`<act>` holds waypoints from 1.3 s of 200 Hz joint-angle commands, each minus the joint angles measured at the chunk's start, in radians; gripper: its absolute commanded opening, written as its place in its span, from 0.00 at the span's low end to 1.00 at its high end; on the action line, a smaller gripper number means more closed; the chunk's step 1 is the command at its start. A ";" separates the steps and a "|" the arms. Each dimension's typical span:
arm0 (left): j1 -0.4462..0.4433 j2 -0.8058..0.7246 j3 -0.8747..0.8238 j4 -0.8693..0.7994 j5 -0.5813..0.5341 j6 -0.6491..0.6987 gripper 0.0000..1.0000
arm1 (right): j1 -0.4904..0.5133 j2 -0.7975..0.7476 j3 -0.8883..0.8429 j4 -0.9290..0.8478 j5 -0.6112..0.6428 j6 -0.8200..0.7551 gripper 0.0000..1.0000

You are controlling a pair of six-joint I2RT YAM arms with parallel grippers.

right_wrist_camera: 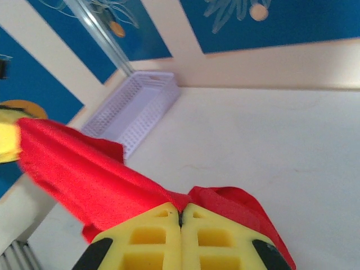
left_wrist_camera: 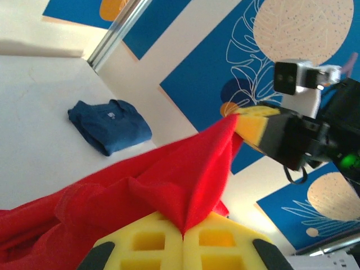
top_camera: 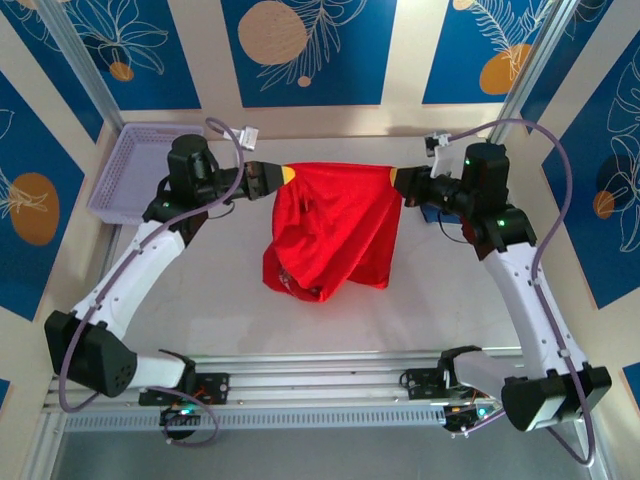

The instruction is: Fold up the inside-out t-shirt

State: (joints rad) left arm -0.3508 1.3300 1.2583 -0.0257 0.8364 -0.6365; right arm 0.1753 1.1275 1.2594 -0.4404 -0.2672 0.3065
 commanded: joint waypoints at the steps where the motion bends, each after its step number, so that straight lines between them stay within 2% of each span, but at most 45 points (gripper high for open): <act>1: -0.016 -0.075 -0.041 -0.103 0.006 0.140 0.00 | 0.012 0.037 -0.049 -0.064 0.087 0.012 0.00; 20: -0.135 -0.105 -0.089 -0.252 -0.099 0.354 0.00 | 0.023 0.041 -0.119 -0.053 0.077 0.025 0.00; 46: -0.348 -0.075 -0.211 -0.272 -0.077 0.469 0.00 | 0.021 0.065 -0.191 -0.096 0.106 0.041 0.00; 60: -0.438 -0.036 -0.238 -0.311 -0.066 0.514 0.19 | 0.018 0.073 -0.222 -0.127 0.132 0.046 0.00; 69: -0.466 -0.020 -0.233 -0.357 -0.087 0.540 0.31 | 0.015 0.072 -0.247 -0.135 0.141 0.053 0.00; 83: -0.461 -0.027 -0.235 -0.369 -0.170 0.538 0.41 | 0.012 0.062 -0.291 -0.133 0.147 0.066 0.00; 95: -0.435 -0.040 -0.254 -0.336 -0.244 0.509 0.46 | 0.012 0.050 -0.324 -0.133 0.146 0.080 0.00; 114: -0.371 -0.024 -0.281 -0.265 -0.275 0.419 0.51 | 0.013 0.028 -0.368 -0.138 0.147 0.101 0.00; 127: -0.349 0.014 -0.279 -0.251 -0.340 0.367 0.54 | 0.014 0.010 -0.390 -0.143 0.155 0.105 0.00; 184: -0.418 0.276 -0.056 -0.369 -0.575 0.366 0.61 | 0.013 0.001 -0.388 -0.117 0.151 0.107 0.00; 214: -0.436 0.464 0.094 -0.432 -0.665 0.340 0.62 | 0.015 0.007 -0.390 -0.100 0.133 0.108 0.00; 230: -0.438 0.542 0.151 -0.448 -0.673 0.332 0.57 | 0.013 0.001 -0.391 -0.100 0.132 0.103 0.00; 241: -0.438 0.574 0.174 -0.435 -0.632 0.337 0.48 | 0.012 -0.006 -0.387 -0.097 0.138 0.099 0.00; 260: -0.428 0.576 0.199 -0.405 -0.608 0.351 0.22 | 0.008 -0.020 -0.369 -0.067 0.131 0.095 0.00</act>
State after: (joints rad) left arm -0.7837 1.8973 1.4067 -0.4091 0.2222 -0.2916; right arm 0.1921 1.1366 0.8619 -0.5396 -0.1120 0.4004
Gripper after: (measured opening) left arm 0.361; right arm 0.057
